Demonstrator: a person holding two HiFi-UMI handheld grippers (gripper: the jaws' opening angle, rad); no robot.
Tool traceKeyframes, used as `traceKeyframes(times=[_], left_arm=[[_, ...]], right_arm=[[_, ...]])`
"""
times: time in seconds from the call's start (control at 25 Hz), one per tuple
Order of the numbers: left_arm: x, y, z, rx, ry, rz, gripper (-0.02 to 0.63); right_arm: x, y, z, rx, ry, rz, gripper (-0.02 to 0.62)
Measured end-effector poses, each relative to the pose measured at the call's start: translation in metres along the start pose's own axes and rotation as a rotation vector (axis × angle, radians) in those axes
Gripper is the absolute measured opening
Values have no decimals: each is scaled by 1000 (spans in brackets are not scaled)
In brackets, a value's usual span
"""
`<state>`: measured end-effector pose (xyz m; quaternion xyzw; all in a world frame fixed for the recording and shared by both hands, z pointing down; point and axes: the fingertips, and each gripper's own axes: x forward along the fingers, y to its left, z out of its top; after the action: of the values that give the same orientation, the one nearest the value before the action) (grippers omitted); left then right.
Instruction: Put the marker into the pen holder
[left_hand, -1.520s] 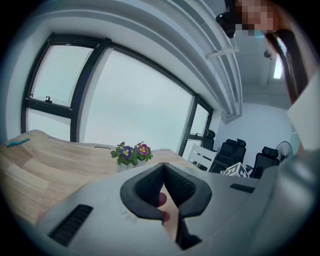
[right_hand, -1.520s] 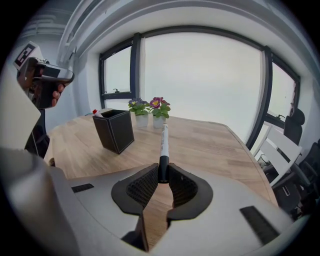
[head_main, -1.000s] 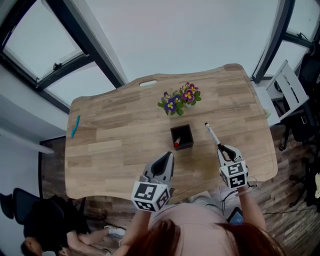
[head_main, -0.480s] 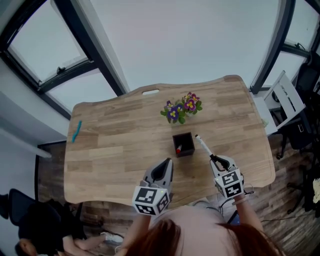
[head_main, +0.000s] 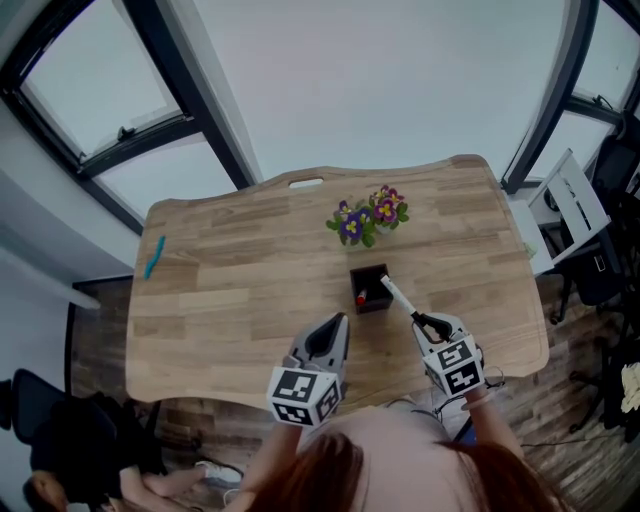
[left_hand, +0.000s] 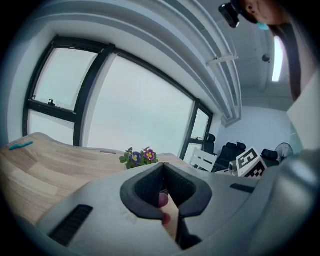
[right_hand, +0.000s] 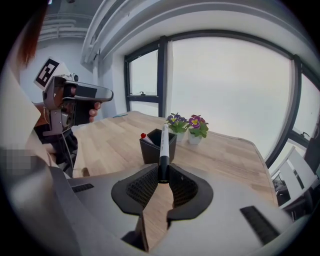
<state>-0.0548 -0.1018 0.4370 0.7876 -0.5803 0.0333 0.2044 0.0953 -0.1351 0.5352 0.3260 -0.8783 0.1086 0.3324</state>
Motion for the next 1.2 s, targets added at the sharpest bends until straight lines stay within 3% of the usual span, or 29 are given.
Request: traceKeyframes(times=[1.2], left_arm=[[7,23,-13,-23,47,-24,2]], right_arm=[[34,5,15,26,104,22,61]])
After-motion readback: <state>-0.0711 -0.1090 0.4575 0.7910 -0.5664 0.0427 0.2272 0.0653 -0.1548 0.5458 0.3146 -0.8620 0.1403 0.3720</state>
